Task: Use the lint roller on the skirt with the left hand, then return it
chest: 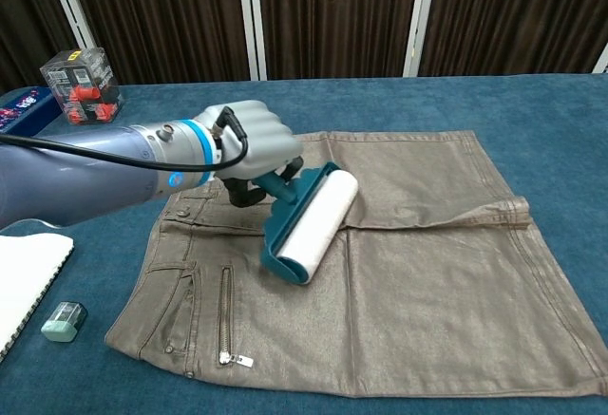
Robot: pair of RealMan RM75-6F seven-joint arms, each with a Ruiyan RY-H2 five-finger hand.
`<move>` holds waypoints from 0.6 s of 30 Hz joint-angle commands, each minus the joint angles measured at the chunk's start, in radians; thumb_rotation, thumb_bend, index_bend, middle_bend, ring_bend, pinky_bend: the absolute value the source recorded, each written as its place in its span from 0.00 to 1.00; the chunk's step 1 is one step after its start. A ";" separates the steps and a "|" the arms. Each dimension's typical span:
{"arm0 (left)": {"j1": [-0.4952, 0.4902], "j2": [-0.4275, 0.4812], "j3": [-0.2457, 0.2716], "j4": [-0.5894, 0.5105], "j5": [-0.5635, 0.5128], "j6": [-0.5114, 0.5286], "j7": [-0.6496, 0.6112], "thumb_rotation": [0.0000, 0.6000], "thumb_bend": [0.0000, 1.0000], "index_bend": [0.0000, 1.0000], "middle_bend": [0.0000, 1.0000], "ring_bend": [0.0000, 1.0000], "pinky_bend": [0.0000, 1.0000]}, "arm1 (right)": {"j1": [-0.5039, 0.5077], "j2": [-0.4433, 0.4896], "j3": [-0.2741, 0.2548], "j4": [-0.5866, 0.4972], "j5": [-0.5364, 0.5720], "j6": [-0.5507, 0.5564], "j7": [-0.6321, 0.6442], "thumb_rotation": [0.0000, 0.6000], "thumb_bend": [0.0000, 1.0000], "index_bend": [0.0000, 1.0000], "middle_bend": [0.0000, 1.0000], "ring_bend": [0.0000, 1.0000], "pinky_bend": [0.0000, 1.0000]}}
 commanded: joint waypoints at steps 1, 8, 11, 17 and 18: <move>-0.038 -0.053 -0.015 -0.004 -0.005 0.000 0.041 1.00 0.66 0.66 0.52 0.39 0.43 | -0.002 0.001 0.000 0.002 -0.001 0.003 0.002 1.00 0.00 0.00 0.00 0.00 0.00; -0.068 -0.110 -0.021 0.002 -0.015 0.010 0.067 1.00 0.66 0.66 0.53 0.39 0.43 | -0.002 -0.004 -0.006 0.007 -0.005 -0.001 -0.004 1.00 0.00 0.00 0.00 0.00 0.00; -0.068 -0.114 -0.015 0.005 -0.018 0.009 0.063 1.00 0.66 0.66 0.53 0.39 0.43 | -0.003 -0.005 -0.007 0.008 -0.005 0.000 -0.005 1.00 0.00 0.00 0.00 0.00 0.00; -0.060 -0.091 -0.001 0.008 -0.040 0.019 0.058 1.00 0.66 0.66 0.53 0.39 0.43 | -0.003 -0.005 -0.006 0.007 -0.004 0.001 -0.008 1.00 0.00 0.00 0.00 0.00 0.00; -0.054 -0.081 0.002 0.006 -0.043 0.023 0.052 1.00 0.66 0.66 0.53 0.39 0.43 | -0.003 -0.006 -0.006 0.006 -0.005 0.002 -0.009 1.00 0.00 0.00 0.00 0.00 0.00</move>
